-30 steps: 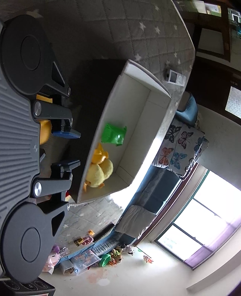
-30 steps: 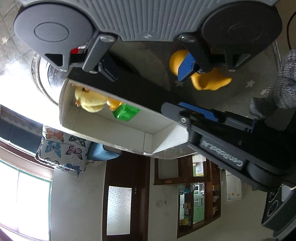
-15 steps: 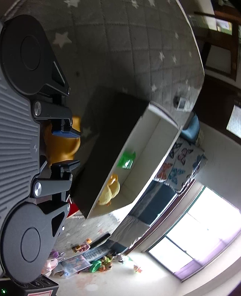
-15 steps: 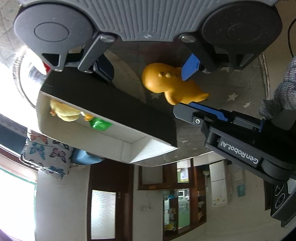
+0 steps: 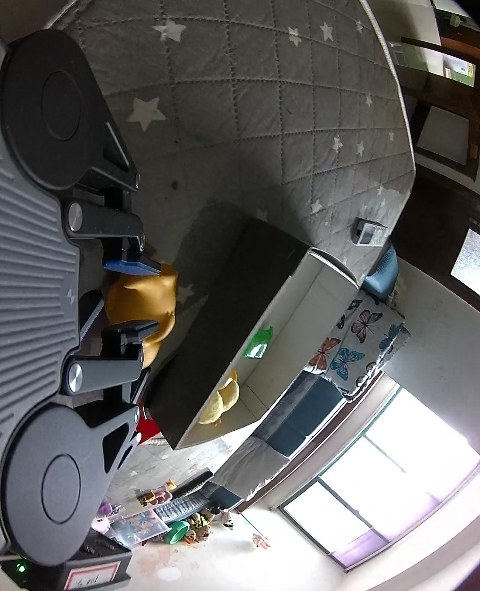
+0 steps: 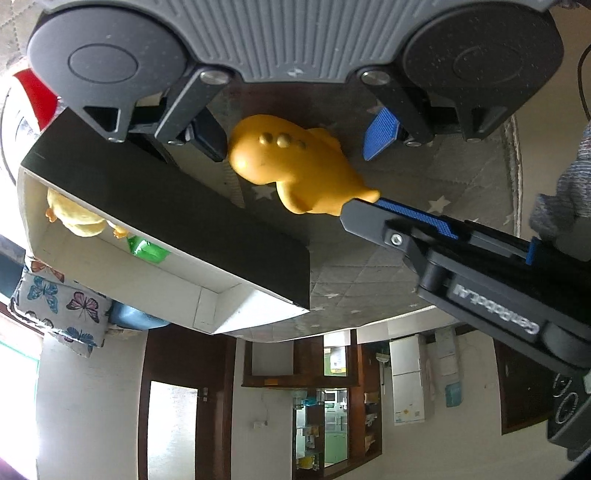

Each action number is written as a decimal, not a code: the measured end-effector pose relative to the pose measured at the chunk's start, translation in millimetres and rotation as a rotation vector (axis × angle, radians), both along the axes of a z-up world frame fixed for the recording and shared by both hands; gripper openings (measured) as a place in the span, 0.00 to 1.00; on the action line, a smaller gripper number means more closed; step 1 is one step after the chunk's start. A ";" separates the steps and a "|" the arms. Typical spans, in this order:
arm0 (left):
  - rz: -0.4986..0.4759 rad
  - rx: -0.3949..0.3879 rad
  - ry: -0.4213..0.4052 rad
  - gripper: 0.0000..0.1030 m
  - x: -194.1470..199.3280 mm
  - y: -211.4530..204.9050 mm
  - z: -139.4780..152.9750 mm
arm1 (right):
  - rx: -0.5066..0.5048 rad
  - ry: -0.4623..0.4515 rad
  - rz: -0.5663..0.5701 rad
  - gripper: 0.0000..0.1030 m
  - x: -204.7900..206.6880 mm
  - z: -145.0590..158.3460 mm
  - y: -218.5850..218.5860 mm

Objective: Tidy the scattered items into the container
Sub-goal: 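Move both tools to the large orange rubber duck on the mat, then close the right tool on the orange duck while the left tool pinches its head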

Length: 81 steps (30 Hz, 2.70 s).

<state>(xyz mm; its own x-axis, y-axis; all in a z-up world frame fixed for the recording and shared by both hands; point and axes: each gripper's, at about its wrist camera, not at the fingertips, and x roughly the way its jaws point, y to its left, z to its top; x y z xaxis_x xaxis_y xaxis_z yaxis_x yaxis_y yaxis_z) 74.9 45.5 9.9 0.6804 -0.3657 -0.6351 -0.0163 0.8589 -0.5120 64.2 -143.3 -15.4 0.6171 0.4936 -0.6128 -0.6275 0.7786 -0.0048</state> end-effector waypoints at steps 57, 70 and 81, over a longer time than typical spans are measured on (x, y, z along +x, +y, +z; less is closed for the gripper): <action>0.078 0.047 -0.089 0.34 -24.7 15.6 -14.6 | -0.043 -0.010 0.005 0.57 -14.3 4.6 -2.4; 0.044 0.077 -0.102 0.35 -7.8 5.3 -15.8 | -0.048 0.000 0.016 0.58 -13.0 3.4 -1.4; -0.006 0.056 -0.119 0.35 1.1 -6.5 -19.7 | -0.040 0.012 0.006 0.57 -9.5 -1.0 0.2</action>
<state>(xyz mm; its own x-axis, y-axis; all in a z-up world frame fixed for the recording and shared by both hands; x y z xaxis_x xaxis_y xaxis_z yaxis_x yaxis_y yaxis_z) 76.0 39.0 -9.8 0.7499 -0.3365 -0.5695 0.0471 0.8859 -0.4615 54.7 -143.2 -16.4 0.6067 0.4723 -0.6394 -0.6326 0.7740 -0.0286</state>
